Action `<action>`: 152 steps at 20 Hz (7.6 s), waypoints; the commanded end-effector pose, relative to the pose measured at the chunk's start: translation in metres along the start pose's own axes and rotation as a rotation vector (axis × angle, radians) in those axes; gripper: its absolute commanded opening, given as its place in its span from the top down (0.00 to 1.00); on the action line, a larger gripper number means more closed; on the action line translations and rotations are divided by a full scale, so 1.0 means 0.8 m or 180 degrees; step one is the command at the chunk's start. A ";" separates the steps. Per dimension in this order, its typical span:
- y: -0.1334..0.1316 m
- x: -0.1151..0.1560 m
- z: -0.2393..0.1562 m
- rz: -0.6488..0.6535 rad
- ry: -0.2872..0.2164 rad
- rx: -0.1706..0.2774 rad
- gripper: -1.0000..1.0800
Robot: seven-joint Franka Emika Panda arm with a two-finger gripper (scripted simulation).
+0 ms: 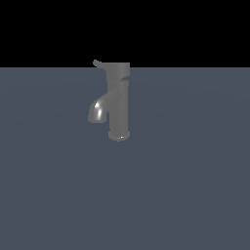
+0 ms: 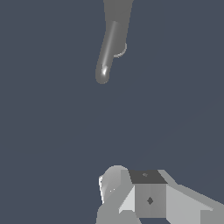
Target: Turn on the faucet by rotating a designated handle.
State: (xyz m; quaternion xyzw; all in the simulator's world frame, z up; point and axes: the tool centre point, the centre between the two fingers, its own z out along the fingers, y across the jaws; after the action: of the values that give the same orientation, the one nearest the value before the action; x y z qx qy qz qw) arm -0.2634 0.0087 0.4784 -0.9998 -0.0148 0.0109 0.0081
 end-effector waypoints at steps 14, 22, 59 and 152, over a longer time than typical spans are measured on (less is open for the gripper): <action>-0.007 0.000 0.001 -0.0129 -0.0046 -0.0174 1.00; -0.009 0.012 -0.001 -0.0008 -0.0049 -0.0116 1.00; -0.025 0.278 0.046 0.2863 -0.0381 0.0432 1.00; -0.097 0.400 0.221 0.5803 0.0107 0.0031 1.00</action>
State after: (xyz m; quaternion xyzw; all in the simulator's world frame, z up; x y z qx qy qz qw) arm 0.0555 0.1055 0.2960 -0.6272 0.7789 -0.0026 0.0044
